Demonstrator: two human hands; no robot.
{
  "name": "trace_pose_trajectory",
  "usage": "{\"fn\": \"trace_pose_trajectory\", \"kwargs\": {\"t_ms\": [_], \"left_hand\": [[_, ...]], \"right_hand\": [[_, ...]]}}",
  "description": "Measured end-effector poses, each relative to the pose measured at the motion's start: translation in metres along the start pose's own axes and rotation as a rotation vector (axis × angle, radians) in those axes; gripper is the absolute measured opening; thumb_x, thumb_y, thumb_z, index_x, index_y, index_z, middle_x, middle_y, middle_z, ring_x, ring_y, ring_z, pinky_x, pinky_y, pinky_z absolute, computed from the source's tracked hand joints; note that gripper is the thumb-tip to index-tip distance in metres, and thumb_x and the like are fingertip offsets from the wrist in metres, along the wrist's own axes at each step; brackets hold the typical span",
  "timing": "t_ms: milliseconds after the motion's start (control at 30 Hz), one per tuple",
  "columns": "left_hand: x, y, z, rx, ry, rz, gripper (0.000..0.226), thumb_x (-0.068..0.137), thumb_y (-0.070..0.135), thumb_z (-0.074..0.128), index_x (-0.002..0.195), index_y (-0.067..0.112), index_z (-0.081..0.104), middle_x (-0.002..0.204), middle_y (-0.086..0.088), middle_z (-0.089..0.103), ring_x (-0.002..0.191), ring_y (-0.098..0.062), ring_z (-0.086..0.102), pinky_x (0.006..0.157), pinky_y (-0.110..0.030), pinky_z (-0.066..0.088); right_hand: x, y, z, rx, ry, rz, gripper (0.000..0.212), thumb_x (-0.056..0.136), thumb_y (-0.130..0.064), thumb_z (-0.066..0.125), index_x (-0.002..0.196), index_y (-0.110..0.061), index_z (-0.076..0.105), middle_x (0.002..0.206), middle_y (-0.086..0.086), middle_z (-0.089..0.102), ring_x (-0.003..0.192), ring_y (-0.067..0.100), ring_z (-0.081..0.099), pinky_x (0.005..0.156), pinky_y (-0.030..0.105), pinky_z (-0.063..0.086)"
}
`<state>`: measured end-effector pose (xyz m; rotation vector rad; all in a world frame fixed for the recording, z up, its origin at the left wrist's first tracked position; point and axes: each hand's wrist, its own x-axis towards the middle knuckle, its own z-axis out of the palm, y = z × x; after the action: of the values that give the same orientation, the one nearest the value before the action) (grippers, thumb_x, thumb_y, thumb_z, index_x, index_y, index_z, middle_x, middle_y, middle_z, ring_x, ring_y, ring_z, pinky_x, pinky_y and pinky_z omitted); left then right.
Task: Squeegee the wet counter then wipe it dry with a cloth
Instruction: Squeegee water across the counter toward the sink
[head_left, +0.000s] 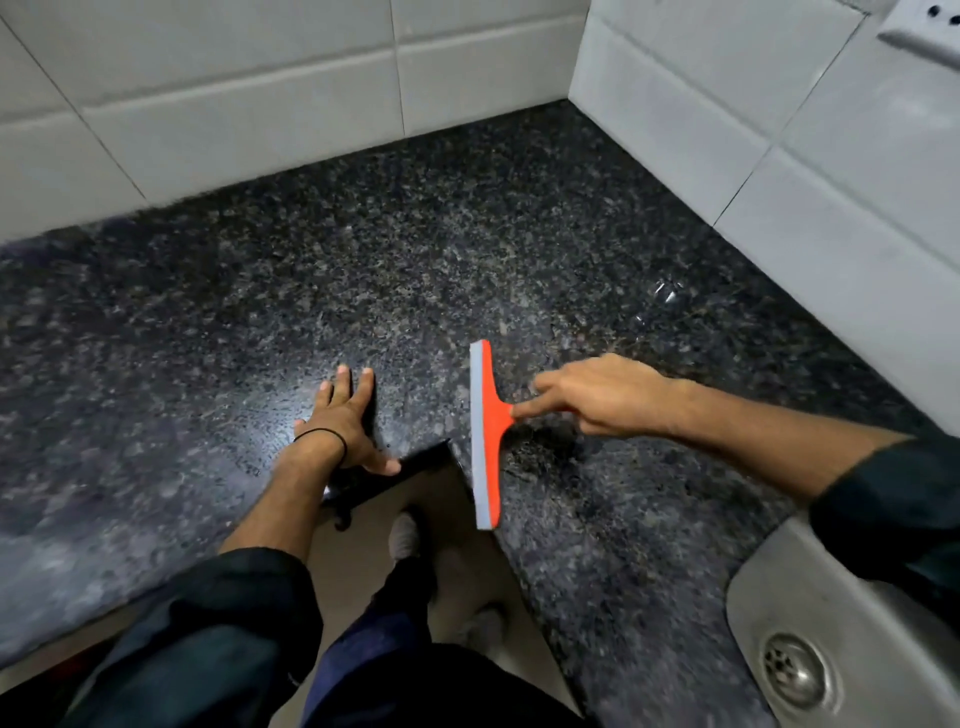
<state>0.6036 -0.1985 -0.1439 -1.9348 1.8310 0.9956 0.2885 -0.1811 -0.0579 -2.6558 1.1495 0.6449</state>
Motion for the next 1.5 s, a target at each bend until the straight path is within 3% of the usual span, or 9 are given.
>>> {"fn": "trace_pose_trajectory", "kwargs": {"t_ms": [200, 433, 567, 733, 867, 1033, 1167, 1333, 1500], "left_hand": [[0.003, 0.004, 0.002, -0.005, 0.054, -0.048, 0.141, 0.057, 0.041, 0.092, 0.155, 0.031, -0.010, 0.162, 0.001, -0.021, 0.151, -0.025, -0.013, 0.119, -0.058, 0.013], [-0.001, 0.057, 0.013, -0.030, 0.167, 0.179, 0.123, 0.068, 0.060, 0.078, 0.156, 0.030, -0.002, 0.165, 0.001, -0.011, 0.152, -0.024, -0.005, 0.117, -0.059, 0.010], [0.003, 0.087, 0.016, 0.013, 0.141, 0.255, 0.121, 0.070, 0.066, 0.073, 0.156, 0.030, -0.005, 0.164, 0.002, -0.016, 0.151, -0.023, -0.009, 0.119, -0.058, 0.008], [0.016, 0.120, 0.015, 0.095, 0.094, 0.237, 0.133, 0.065, 0.070, 0.074, 0.155, 0.027, -0.014, 0.161, 0.000, -0.026, 0.150, -0.025, -0.016, 0.120, -0.058, 0.006], [0.025, 0.137, 0.011, 0.148, 0.021, 0.172, 0.143, 0.062, 0.067, 0.078, 0.152, 0.023, -0.023, 0.158, -0.001, -0.033, 0.149, -0.026, -0.022, 0.118, -0.060, 0.008], [0.033, 0.138, 0.011, 0.140, 0.008, 0.167, 0.148, 0.058, 0.068, 0.079, 0.150, 0.023, -0.027, 0.157, 0.001, -0.035, 0.148, -0.024, -0.023, 0.118, -0.060, 0.008], [0.036, 0.134, 0.012, 0.053, 0.040, 0.179, 0.154, 0.052, 0.065, 0.083, 0.151, 0.020, -0.026, 0.159, 0.005, -0.031, 0.149, -0.020, -0.020, 0.118, -0.058, 0.004], [0.040, 0.126, 0.016, -0.079, 0.115, 0.209, 0.157, 0.048, 0.061, 0.088, 0.152, 0.019, -0.022, 0.161, 0.005, -0.025, 0.150, -0.017, -0.017, 0.119, -0.058, -0.002], [0.040, 0.130, 0.009, 0.020, 0.059, 0.165, 0.158, 0.049, 0.063, 0.086, 0.152, 0.017, -0.024, 0.159, 0.003, -0.030, 0.149, -0.018, -0.020, 0.119, -0.058, 0.000]], "right_hand": [[-0.078, 0.039, -0.003, -0.122, -0.169, 0.081, 0.072, 0.087, -0.021, 0.054, 0.145, -0.055, 0.029, 0.123, -0.013, 0.048, 0.117, 0.014, 0.052, 0.081, 0.036, 0.049], [-0.119, 0.065, -0.016, -0.254, -0.330, 0.107, 0.070, 0.090, -0.015, 0.041, 0.143, -0.058, 0.028, 0.130, -0.015, 0.044, 0.124, 0.011, 0.048, 0.085, 0.032, 0.048], [-0.120, 0.082, -0.028, -0.172, -0.246, 0.176, 0.068, 0.082, -0.024, 0.047, 0.141, -0.056, 0.037, 0.123, -0.013, 0.051, 0.119, 0.013, 0.053, 0.080, 0.030, 0.048], [-0.083, 0.098, -0.042, -0.052, -0.050, 0.298, 0.075, 0.077, -0.011, 0.050, 0.139, -0.053, 0.043, 0.109, -0.009, 0.055, 0.110, 0.016, 0.056, 0.074, 0.035, 0.050], [-0.024, 0.113, -0.047, 0.036, 0.111, 0.402, 0.070, 0.081, -0.007, 0.048, 0.135, -0.052, 0.048, 0.108, -0.007, 0.058, 0.109, 0.020, 0.059, 0.067, 0.031, 0.041], [0.047, 0.123, -0.065, 0.137, 0.224, 0.451, 0.068, 0.082, -0.007, 0.047, 0.134, -0.049, 0.051, 0.118, 0.000, 0.061, 0.114, 0.026, 0.058, 0.080, 0.038, 0.047], [0.080, 0.120, -0.070, 0.181, 0.217, 0.481, 0.059, 0.084, -0.008, 0.046, 0.130, -0.043, 0.058, 0.120, 0.004, 0.064, 0.110, 0.030, 0.061, 0.084, 0.040, 0.050], [0.079, 0.120, -0.050, 0.162, 0.129, 0.474, 0.058, 0.082, -0.013, 0.047, 0.128, -0.047, 0.058, 0.118, 0.001, 0.068, 0.104, 0.029, 0.066, 0.082, 0.038, 0.052], [0.028, 0.109, -0.033, 0.117, 0.018, 0.424, 0.062, 0.086, -0.009, 0.049, 0.133, -0.048, 0.052, 0.120, -0.005, 0.064, 0.107, 0.024, 0.064, 0.079, 0.035, 0.050]]}}
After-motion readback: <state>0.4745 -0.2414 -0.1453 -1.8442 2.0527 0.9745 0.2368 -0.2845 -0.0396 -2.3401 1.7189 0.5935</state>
